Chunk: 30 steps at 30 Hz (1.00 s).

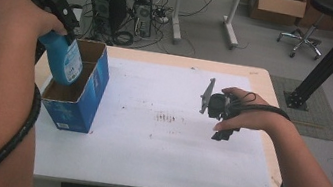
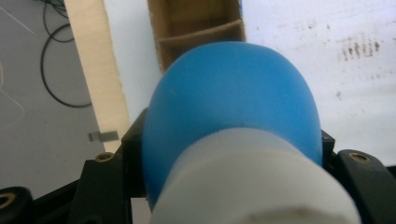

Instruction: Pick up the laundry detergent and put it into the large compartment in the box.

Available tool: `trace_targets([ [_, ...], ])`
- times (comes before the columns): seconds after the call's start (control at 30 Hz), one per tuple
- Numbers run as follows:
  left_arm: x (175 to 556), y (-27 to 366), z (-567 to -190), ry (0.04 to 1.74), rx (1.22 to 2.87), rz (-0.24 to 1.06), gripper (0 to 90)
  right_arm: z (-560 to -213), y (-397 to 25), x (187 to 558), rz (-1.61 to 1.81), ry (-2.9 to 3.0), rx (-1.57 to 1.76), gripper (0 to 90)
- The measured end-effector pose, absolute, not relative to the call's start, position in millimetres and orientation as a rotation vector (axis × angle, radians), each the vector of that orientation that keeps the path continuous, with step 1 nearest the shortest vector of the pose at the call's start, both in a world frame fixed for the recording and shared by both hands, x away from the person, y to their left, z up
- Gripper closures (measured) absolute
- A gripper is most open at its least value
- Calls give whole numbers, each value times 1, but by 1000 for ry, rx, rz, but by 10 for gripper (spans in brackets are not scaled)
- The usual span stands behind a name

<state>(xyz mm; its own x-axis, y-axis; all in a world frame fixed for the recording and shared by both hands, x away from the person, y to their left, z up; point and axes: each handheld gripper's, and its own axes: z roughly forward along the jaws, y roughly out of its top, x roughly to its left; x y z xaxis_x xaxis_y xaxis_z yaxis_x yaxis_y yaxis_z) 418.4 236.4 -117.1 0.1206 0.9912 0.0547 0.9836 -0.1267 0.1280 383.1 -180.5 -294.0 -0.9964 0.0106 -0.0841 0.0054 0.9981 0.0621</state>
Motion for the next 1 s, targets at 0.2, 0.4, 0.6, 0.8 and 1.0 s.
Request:
trace_targets([
  [0.2, 421, 241, -133, 2031, 2309, 153, 395, -293, -180, 383, 96, 3054, 10, 160],
  [0.4, 423, 245, -151, 2038, 2316, 152, 395, -294, -180, 384, 93, 3054, 12, 160],
  [0.6, 424, 247, -170, 2031, 2320, 116, 395, -295, -177, 384, 91, 3055, 8, 160],
  [0.8, 425, 249, -190, 2037, 2325, 93, 395, -296, -176, 383, 89, 3053, 3, 160],
  [1.0, 426, 251, -209, 2046, 2335, 84, 395, -295, -177, 383, 89, 3052, 9, 160],
])
